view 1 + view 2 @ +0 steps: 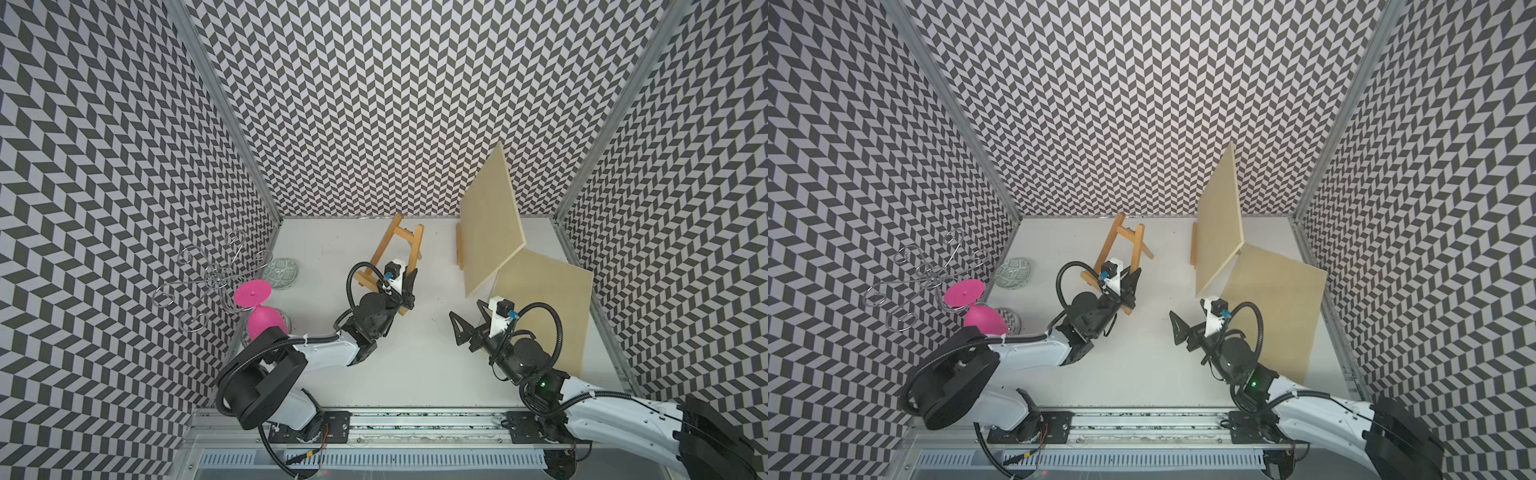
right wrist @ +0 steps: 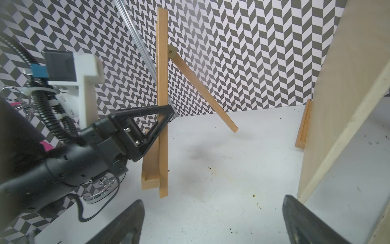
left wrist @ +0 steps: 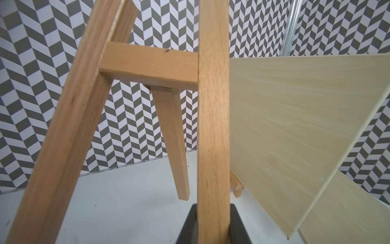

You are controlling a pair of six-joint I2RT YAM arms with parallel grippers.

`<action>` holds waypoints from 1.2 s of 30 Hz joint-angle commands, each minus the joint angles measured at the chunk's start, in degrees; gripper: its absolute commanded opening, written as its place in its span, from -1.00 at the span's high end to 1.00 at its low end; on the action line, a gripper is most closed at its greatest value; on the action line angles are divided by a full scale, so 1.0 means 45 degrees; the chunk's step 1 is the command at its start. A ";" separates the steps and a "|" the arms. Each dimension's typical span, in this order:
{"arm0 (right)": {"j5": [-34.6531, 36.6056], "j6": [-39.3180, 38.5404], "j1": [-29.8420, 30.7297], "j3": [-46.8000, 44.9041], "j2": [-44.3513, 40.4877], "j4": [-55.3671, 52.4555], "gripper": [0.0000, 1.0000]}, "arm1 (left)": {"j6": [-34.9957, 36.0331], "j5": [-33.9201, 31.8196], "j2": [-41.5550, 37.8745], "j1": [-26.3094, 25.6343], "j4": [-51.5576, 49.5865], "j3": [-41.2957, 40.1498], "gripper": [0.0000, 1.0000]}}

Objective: Assemble the easel
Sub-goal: Place the easel at the center of the board.

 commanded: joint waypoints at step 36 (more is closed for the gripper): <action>0.0378 -0.0267 -0.0055 0.0025 0.0484 0.1300 -0.98 | -0.0800 0.3561 0.6556 0.2643 0.5360 0.2826 1.00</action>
